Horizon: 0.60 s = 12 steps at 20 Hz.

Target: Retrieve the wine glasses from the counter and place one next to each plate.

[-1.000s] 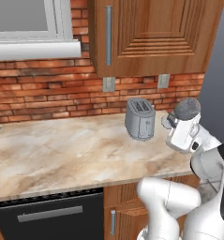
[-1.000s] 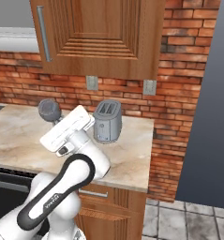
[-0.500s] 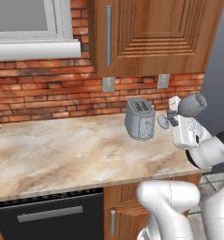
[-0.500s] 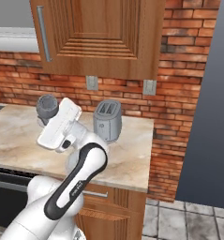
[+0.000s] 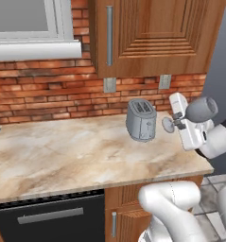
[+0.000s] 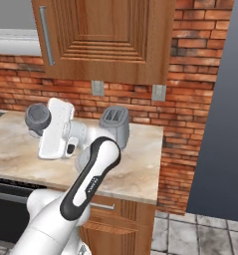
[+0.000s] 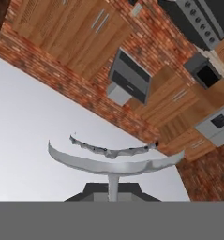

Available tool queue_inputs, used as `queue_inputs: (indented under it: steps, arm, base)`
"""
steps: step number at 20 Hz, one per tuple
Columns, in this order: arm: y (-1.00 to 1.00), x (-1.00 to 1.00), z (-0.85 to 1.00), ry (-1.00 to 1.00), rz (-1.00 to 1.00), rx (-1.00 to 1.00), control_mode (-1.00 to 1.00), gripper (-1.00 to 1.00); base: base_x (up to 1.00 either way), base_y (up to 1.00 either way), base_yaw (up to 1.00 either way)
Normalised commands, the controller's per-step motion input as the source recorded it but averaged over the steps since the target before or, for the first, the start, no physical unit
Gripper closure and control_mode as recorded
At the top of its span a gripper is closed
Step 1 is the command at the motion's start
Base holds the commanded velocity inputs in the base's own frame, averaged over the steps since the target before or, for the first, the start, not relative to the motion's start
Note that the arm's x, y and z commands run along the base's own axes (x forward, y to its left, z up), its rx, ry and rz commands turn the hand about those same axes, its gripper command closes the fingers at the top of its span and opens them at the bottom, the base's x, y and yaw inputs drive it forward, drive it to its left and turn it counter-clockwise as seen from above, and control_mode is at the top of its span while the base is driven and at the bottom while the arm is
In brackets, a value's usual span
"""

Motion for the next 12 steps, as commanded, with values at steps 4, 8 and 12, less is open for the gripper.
queue_inputs:
  steps: [4, 8, 12]
  arm:
    - [0.01, -0.05, 0.00, -0.03, 0.00, -0.01, 1.00, 1.00]
    - [0.00, 0.00, 0.00, 0.00, 0.00, 0.00, 1.00, 1.00]
    - [0.00, 0.00, 0.00, 0.00, 0.00, 0.00, 1.00, 1.00]
  base:
    - [-0.24, 0.12, 0.00]
    - [-0.27, 0.66, 0.00]
    - [-0.12, 0.90, 0.09]
